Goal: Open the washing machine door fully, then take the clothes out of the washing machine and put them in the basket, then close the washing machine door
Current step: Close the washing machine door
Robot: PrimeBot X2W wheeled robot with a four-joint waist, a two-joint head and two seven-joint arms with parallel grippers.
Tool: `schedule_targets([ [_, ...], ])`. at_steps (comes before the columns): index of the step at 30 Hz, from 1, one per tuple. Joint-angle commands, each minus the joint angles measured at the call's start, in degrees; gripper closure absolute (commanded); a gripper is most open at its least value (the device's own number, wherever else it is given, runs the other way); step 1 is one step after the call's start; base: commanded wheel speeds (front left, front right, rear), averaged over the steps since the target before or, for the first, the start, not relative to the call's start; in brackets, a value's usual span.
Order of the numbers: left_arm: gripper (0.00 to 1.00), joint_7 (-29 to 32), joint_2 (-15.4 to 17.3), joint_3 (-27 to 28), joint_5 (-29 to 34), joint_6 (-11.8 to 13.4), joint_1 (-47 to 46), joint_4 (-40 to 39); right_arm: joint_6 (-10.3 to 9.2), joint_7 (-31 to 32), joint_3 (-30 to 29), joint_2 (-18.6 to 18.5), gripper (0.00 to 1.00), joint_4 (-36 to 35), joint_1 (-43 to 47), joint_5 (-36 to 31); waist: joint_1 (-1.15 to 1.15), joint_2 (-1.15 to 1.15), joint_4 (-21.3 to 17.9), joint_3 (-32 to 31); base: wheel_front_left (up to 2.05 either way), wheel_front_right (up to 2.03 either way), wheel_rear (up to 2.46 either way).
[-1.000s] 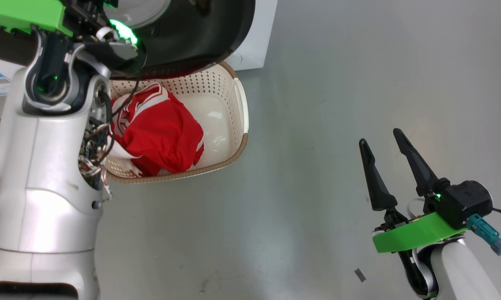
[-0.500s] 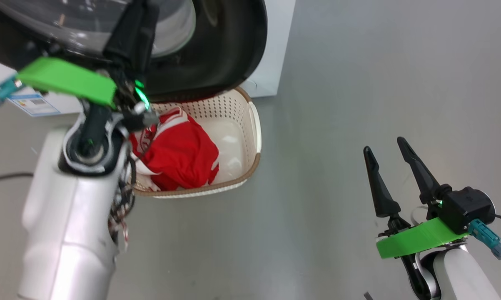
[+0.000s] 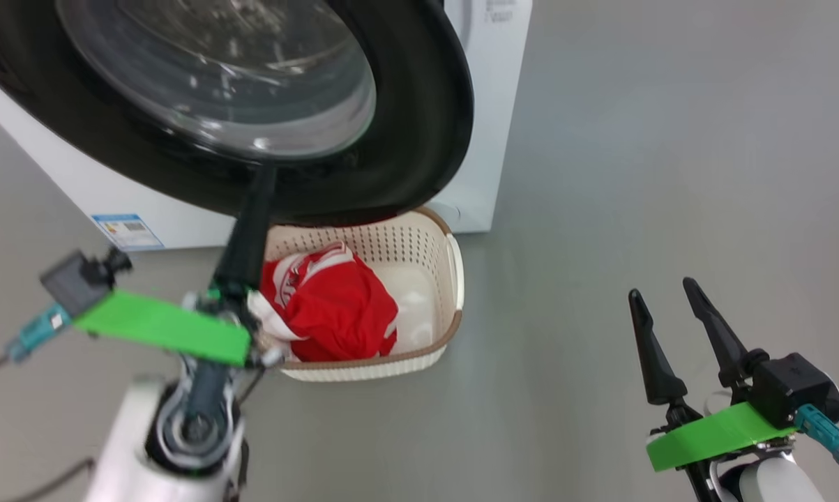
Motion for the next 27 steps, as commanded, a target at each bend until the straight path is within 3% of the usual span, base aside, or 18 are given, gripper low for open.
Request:
schedule_targets([
  [1,0.00,-1.84,1.94,0.43,2.74,-0.42,2.37,-2.81,0.28,-0.36,0.93,-0.26,0.00,-1.20,0.34,0.04,0.00,0.00,1.67,-3.51,0.00,0.00,0.00],
  [5,0.00,-5.27,3.33,-0.87,7.46,-0.39,7.12,-4.86,0.28,-0.36,0.30,-0.26,0.00,-1.29,1.51,-0.25,0.00,0.00,2.17,-5.66,0.00,0.00,0.00],
  [9,0.00,-9.42,6.21,-2.33,16.73,0.12,10.18,-6.18,0.28,-0.36,-0.35,-0.26,0.00,-1.26,2.63,-0.50,0.00,0.00,2.41,-7.63,0.00,0.00,0.00],
  [16,0.00,-12.04,9.46,-3.86,33.04,3.84,15.88,-9.87,0.28,-0.36,-1.06,-0.26,0.00,-1.89,4.81,-0.63,0.00,0.00,1.98,-10.20,0.00,0.00,0.00],
  [19,0.00,-12.29,10.14,-3.37,38.84,5.44,18.15,-11.68,0.28,-0.36,-1.65,-0.26,0.00,-2.55,5.50,-0.96,0.00,0.00,1.80,-10.53,0.00,0.00,0.00],
  [27,0.00,-12.37,9.78,0.10,49.57,6.91,22.63,-14.24,0.28,-0.36,-2.68,-0.26,0.00,-4.32,6.47,-1.96,0.00,0.00,1.52,-10.87,0.00,0.00,0.00],
])
